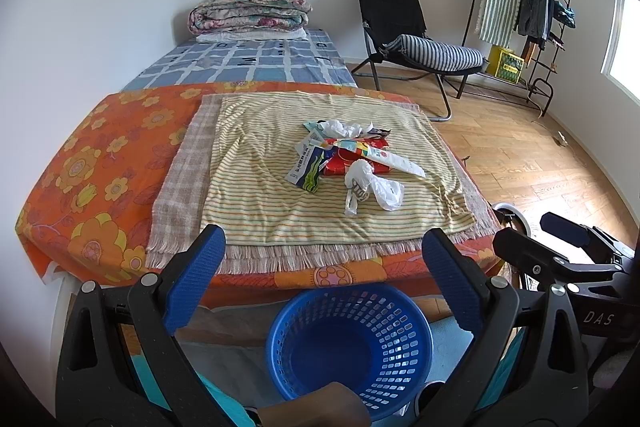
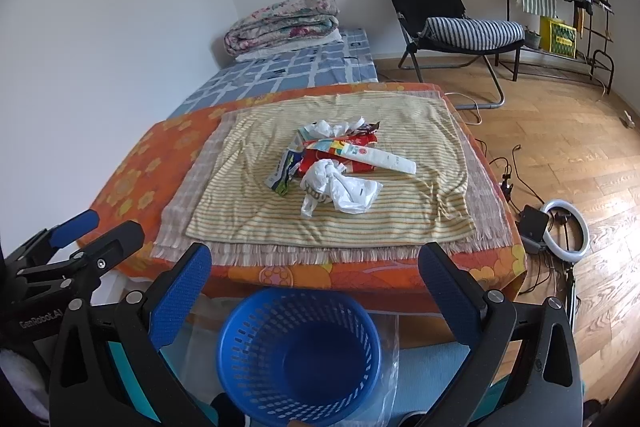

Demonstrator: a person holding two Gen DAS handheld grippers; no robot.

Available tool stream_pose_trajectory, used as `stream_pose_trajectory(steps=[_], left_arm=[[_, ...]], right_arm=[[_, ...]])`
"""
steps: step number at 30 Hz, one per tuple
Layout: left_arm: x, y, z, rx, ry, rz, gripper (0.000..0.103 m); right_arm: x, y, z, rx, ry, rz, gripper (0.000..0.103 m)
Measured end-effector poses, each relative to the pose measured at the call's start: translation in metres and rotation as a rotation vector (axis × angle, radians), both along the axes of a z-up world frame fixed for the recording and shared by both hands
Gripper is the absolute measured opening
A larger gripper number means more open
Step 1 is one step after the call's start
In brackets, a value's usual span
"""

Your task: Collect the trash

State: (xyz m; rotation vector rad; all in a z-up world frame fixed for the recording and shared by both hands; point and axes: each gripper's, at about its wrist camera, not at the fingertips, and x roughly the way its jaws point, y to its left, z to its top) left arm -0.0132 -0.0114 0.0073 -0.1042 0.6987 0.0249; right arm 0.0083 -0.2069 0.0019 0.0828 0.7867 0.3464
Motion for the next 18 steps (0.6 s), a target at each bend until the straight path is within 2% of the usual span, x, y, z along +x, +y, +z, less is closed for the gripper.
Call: stream_pose_trajectory(steps=[18], left_arm=[[-0.0007, -0.0005, 0.0, -0.002, 0.002, 0.001, 0.101]], right_arm=[[-0.0013, 0.0016, -0.002, -0.002, 0.007, 0.005, 0.102]])
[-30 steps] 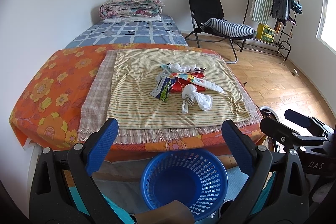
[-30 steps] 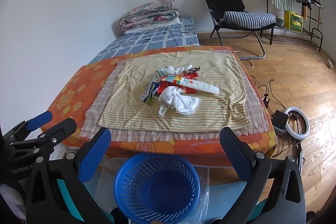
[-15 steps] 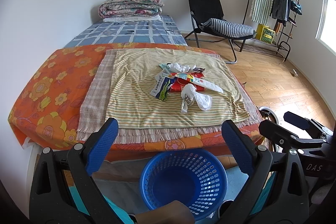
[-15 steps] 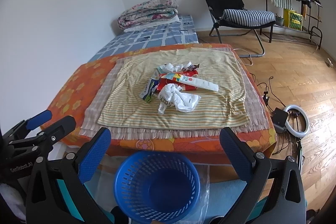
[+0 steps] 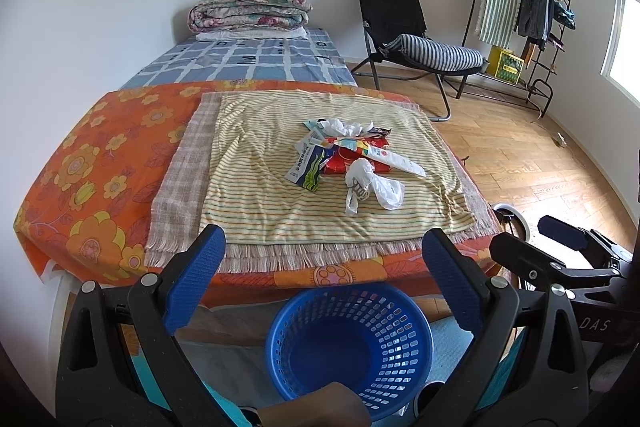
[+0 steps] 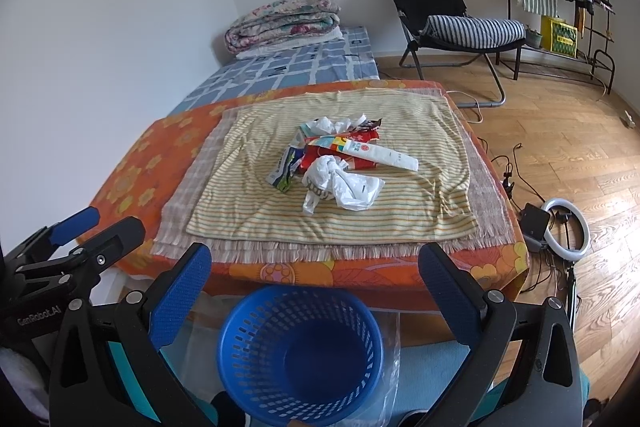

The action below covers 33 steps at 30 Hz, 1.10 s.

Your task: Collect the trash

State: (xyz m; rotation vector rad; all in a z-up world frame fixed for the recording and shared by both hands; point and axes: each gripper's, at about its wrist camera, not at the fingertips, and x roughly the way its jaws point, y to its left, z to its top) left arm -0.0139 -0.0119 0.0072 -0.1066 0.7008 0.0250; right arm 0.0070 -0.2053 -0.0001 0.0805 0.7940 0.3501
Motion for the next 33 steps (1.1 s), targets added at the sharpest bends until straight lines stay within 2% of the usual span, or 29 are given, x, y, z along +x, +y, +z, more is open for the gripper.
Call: stream_pose_trajectory(steps=[17, 23, 27, 33], left_arm=[[-0.004, -0.002, -0.007, 0.002, 0.003, 0.004, 0.101], [-0.003, 0.0, -0.017, 0.0, 0.014, 0.01, 0.101], [0.026, 0.017, -0.027, -0.013, 0.038, -0.005, 0.101], [0.068, 0.029, -0.042, -0.015, 0.064, -0.021, 0.101]], right_arm=[[0.009, 0.006, -0.011, -0.008, 0.016, 0.0, 0.102], [0.016, 0.007, -0.016, -0.037, -0.015, 0.011, 0.102], [0.026, 0.006, -0.02, -0.068, -0.055, 0.023, 0.103], [0.057, 0.01, -0.03, -0.096, -0.034, 0.065, 0.103]])
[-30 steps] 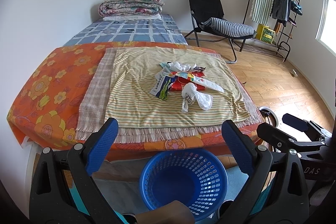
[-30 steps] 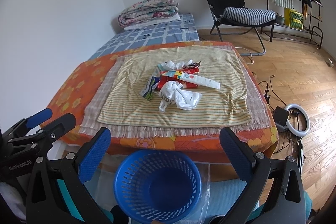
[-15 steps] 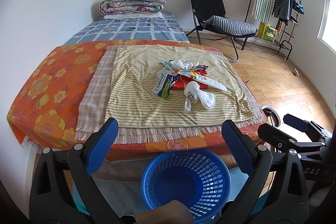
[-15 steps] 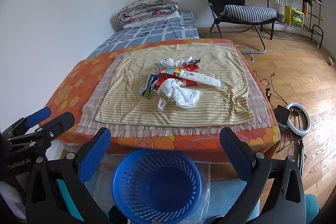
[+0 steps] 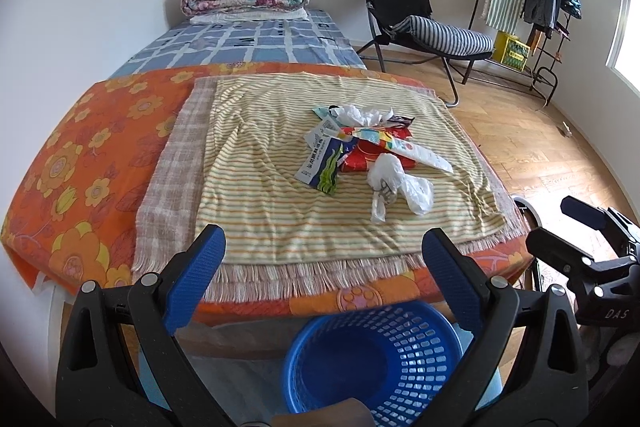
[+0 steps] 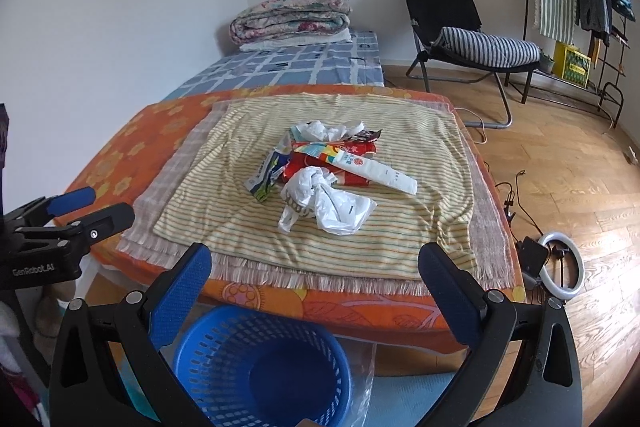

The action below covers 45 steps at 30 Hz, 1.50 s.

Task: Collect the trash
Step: 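Grasp the seaweed soup packet with the left tool while the right tool grasps the white plastic bag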

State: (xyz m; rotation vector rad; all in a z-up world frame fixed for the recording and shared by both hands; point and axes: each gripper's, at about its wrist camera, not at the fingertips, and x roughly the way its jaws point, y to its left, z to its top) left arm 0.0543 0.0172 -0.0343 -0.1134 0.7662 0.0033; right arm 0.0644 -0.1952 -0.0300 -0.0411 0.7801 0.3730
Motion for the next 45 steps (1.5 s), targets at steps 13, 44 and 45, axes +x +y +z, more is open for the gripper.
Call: stream_pose_trajectory(steps=[13, 44, 45], left_arm=[[0.128, 0.02, -0.059, -0.049, 0.085, -0.083, 0.094], [0.242, 0.029, -0.148, -0.239, 0.22, -0.191, 0.062], [0.242, 0.03, -0.148, -0.248, 0.222, -0.185, 0.061]], right_arm=[[0.074, 0.017, -0.044, 0.013, 0.133, 0.067, 0.102], [0.152, 0.062, -0.126, -0.061, 0.224, 0.105, 0.1], [0.153, 0.063, -0.126, -0.062, 0.22, 0.103, 0.1]])
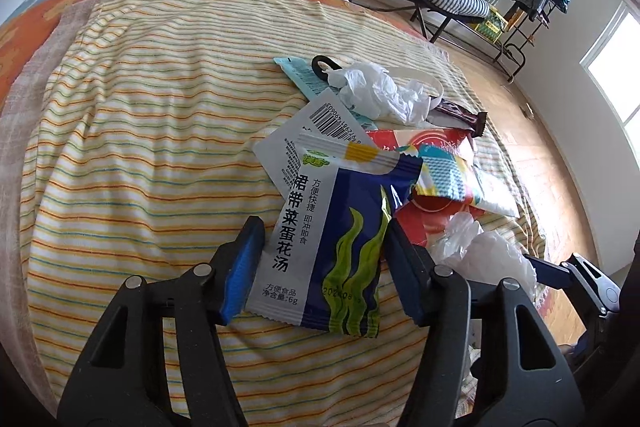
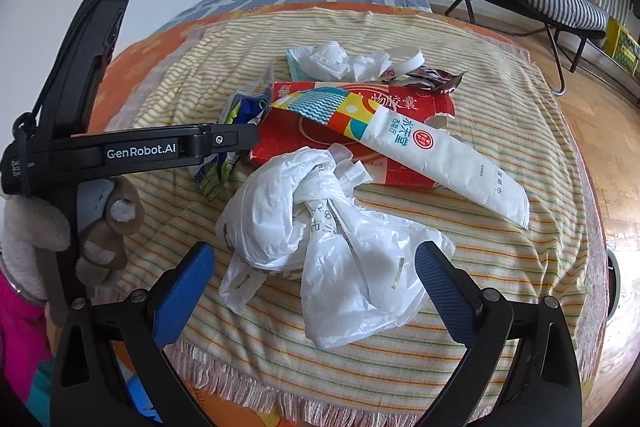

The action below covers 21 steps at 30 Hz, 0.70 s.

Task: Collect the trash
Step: 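Grasp the seaweed soup packet with the left tool while the right tool grasps the white plastic bag, then carry the packet and the plastic bag with both tools over the blue wastebasket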

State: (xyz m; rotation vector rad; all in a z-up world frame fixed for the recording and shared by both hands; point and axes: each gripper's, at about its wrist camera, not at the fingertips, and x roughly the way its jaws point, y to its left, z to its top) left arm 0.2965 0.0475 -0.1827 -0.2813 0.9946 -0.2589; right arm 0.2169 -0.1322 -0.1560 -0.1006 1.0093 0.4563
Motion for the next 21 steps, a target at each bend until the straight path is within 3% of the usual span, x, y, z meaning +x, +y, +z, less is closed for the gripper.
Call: stream_pose_trajectory(steps=[5, 10, 18, 21], left_arm=[[-0.001, 0.003, 0.002, 0.013, 0.01, 0.013, 0.058], [-0.007, 0.013, 0.006, 0.031, 0.009, 0.04, 0.058], [-0.02, 0.018, 0.029, 0.051, -0.027, 0.063, 0.058], [-0.027, 0.013, 0.04, 0.074, -0.043, 0.053, 0.058]], right_arm=[[0.006, 0.01, -0.001, -0.02, -0.008, 0.01, 0.088], [0.008, 0.012, -0.008, -0.053, 0.011, 0.011, 0.063], [-0.001, 0.005, 0.014, 0.037, 0.014, 0.034, 0.033], [-0.005, 0.004, 0.02, 0.045, 0.007, 0.041, 0.033]])
